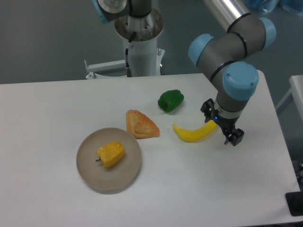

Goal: Place the yellow pepper on the plate

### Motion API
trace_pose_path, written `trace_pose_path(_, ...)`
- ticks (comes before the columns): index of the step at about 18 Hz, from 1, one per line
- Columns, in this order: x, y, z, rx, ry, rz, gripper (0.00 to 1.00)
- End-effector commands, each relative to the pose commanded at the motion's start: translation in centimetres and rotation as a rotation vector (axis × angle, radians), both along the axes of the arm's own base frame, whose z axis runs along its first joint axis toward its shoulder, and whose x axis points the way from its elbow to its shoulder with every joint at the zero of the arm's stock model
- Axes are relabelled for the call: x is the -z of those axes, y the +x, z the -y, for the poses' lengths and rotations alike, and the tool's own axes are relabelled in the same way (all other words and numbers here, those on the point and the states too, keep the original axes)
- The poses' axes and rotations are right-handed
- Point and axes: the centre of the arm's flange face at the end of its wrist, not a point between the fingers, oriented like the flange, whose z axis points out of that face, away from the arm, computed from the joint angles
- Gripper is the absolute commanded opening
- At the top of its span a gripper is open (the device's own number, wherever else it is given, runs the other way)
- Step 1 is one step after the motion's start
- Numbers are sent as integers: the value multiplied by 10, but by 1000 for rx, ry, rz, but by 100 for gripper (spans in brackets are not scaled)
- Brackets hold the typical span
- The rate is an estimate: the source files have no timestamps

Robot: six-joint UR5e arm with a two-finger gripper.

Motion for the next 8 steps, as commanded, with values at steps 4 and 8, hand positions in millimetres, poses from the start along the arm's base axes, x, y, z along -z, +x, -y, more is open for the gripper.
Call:
trace_pose_path(4,-1,0,-1,-5,18,13,100)
trace_pose_path(8,-1,0,-1,-3,15,9,100)
